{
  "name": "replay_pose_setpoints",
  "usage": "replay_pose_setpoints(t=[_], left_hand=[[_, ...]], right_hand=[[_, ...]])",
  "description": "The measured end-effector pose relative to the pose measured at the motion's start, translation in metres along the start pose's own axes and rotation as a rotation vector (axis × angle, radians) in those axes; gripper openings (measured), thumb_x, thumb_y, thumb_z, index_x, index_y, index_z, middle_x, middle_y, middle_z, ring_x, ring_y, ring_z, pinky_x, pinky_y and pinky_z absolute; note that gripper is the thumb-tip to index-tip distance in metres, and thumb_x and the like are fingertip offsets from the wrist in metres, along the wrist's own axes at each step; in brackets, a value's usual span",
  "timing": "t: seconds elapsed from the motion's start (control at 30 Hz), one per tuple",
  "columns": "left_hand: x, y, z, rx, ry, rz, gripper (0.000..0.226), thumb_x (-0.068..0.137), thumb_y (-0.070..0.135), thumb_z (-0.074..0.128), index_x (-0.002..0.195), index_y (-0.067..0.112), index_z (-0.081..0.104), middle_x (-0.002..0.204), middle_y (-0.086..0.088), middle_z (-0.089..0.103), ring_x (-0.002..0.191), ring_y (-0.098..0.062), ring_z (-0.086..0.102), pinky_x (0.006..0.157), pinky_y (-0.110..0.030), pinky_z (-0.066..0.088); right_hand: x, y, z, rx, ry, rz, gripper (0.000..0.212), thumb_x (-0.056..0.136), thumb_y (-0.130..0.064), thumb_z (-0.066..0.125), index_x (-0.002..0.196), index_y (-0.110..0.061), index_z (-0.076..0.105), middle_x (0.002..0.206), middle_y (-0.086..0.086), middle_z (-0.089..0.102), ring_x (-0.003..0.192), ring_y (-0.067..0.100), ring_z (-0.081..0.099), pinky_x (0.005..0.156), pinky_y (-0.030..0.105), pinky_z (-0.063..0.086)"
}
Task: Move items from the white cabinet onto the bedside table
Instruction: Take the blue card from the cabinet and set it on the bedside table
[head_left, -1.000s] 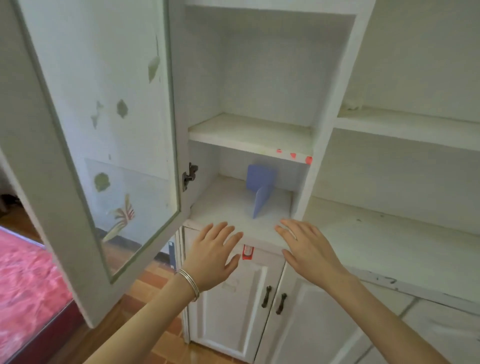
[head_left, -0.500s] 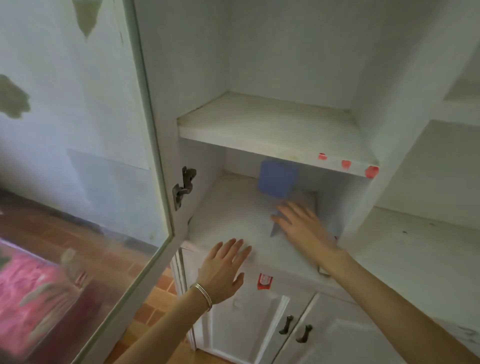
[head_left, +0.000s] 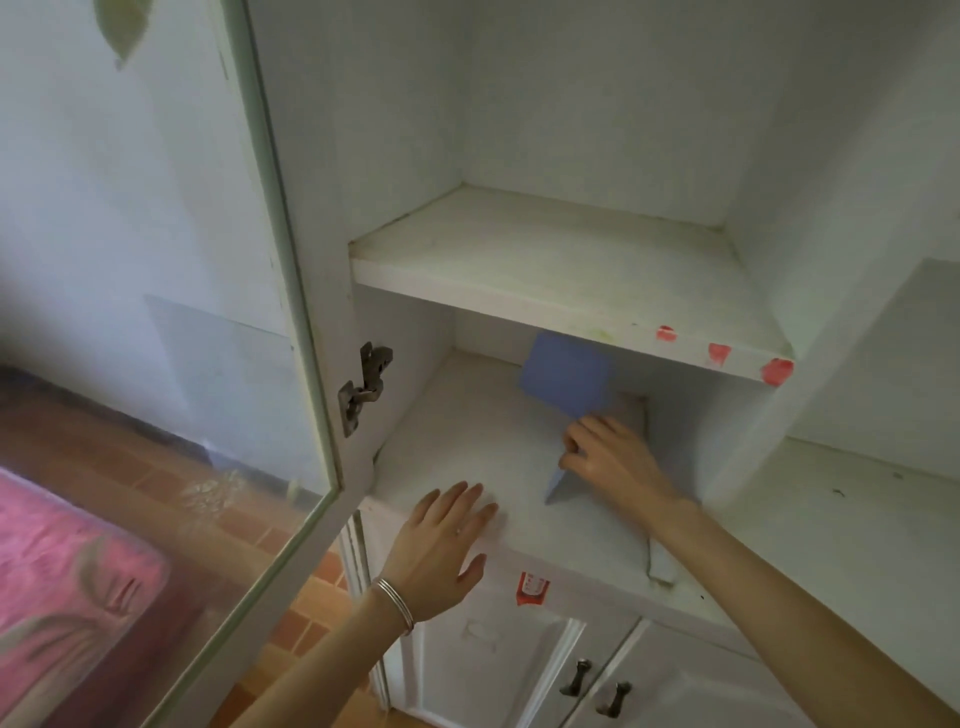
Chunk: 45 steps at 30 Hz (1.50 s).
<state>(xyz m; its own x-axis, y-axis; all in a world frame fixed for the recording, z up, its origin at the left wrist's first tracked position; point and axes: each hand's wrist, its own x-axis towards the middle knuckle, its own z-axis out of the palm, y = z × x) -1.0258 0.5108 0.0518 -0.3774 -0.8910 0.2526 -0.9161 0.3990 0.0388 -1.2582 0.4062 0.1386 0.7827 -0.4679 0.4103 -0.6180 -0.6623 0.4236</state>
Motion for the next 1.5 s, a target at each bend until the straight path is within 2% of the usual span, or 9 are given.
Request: replay_pose_setpoints(t=[0.1, 0.23, 0.43, 0.63, 0.73, 0.87, 1.0, 1.27, 1.5], left_hand=[[-0.015, 0.009, -0.018, 0.041, 0.042, -0.05, 0.057, 0.082, 0.047, 0.042, 0.129, 0.019, 0.056, 0.133, -0.007, 0.055, 0.122, -0.027, 0.052, 0.099, -0.046, 0.04], [-0.043, 0.032, -0.046, 0.099, 0.102, -0.154, 0.056, 0.085, 0.048, 0.043, 0.13, 0.018, 0.055, 0.133, -0.007, 0.056, 0.123, -0.027, 0.051, 0.101, -0.046, 0.039], [-0.097, 0.087, -0.078, 0.136, 0.177, -0.36, 0.056, 0.087, 0.05, 0.042, 0.129, 0.017, 0.056, 0.13, -0.005, 0.058, 0.121, -0.025, 0.053, 0.099, -0.046, 0.045], [-0.201, 0.158, -0.085, 0.172, 0.134, -0.678, 0.056, 0.083, 0.049, 0.044, 0.126, 0.016, 0.059, 0.126, -0.004, 0.061, 0.118, -0.025, 0.056, 0.098, -0.044, 0.045], [-0.269, 0.198, -0.087, 0.186, 0.081, -0.828, 0.057, 0.081, 0.048, 0.046, 0.128, 0.017, 0.058, 0.129, -0.002, 0.058, 0.121, -0.024, 0.053, 0.102, -0.042, 0.033], [-0.363, 0.246, -0.1, 0.237, 0.053, -1.059, 0.058, 0.081, 0.049, 0.044, 0.128, 0.019, 0.058, 0.127, -0.002, 0.06, 0.121, -0.023, 0.053, 0.101, -0.04, 0.029], [-0.456, 0.3, -0.113, 0.282, 0.061, -1.273, 0.054, 0.082, 0.048, 0.043, 0.123, 0.018, 0.061, 0.121, -0.002, 0.063, 0.115, -0.022, 0.057, 0.099, -0.039, 0.031], [-0.648, 0.413, -0.146, 0.362, 0.077, -1.681, 0.05, 0.08, 0.048, 0.044, 0.115, 0.02, 0.067, 0.115, -0.002, 0.066, 0.107, -0.02, 0.061, 0.092, -0.038, 0.049], [-0.811, 0.489, -0.189, 0.488, 0.058, -1.978, 0.044, 0.078, 0.052, 0.045, 0.096, 0.022, 0.073, 0.097, 0.002, 0.069, 0.091, -0.018, 0.063, 0.087, -0.036, 0.039]], right_hand=[[-0.009, -0.015, -0.013, 0.171, 0.05, 0.159, 0.018, 0.079, -0.023, 0.047, 0.069, -0.016, 0.061, 0.07, 0.001, 0.057, 0.063, 0.022, 0.057, 0.06, 0.026, 0.028], [-0.024, -0.021, -0.043, 0.178, 0.272, 0.044, 0.018, 0.085, -0.018, 0.05, 0.075, -0.012, 0.065, 0.071, 0.003, 0.056, 0.056, 0.02, 0.052, 0.039, 0.028, 0.033], [-0.041, -0.033, -0.084, 0.394, 0.402, 0.084, 0.021, 0.09, -0.03, 0.051, 0.079, -0.017, 0.064, 0.08, -0.001, 0.059, 0.059, 0.016, 0.057, 0.047, 0.026, 0.039], [-0.072, -0.092, -0.123, 0.533, 0.443, -0.179, 0.021, 0.09, -0.029, 0.054, 0.074, -0.019, 0.063, 0.075, -0.005, 0.061, 0.059, 0.012, 0.058, 0.043, 0.026, 0.041], [-0.081, -0.136, -0.138, 0.647, 0.462, -0.368, 0.02, 0.087, -0.03, 0.055, 0.075, -0.018, 0.064, 0.07, -0.005, 0.062, 0.058, 0.012, 0.055, 0.042, 0.025, 0.039], [-0.084, -0.214, -0.156, 0.779, 0.419, -0.586, 0.02, 0.086, -0.03, 0.052, 0.076, -0.019, 0.064, 0.068, -0.004, 0.061, 0.056, 0.016, 0.057, 0.041, 0.026, 0.043], [-0.093, -0.315, -0.193, 0.855, 0.42, -0.82, 0.02, 0.083, -0.027, 0.05, 0.069, -0.02, 0.063, 0.066, -0.007, 0.06, 0.054, 0.012, 0.055, 0.043, 0.022, 0.036], [-0.139, -0.544, -0.302, 0.998, 0.347, -1.169, 0.014, 0.08, -0.023, 0.047, 0.07, -0.022, 0.058, 0.065, -0.008, 0.057, 0.053, 0.015, 0.055, 0.036, 0.026, 0.039], [-0.198, -0.719, -0.418, 1.027, 0.334, -1.409, 0.021, 0.079, -0.031, 0.043, 0.065, -0.023, 0.056, 0.06, -0.01, 0.054, 0.052, 0.01, 0.056, 0.036, 0.02, 0.033]])
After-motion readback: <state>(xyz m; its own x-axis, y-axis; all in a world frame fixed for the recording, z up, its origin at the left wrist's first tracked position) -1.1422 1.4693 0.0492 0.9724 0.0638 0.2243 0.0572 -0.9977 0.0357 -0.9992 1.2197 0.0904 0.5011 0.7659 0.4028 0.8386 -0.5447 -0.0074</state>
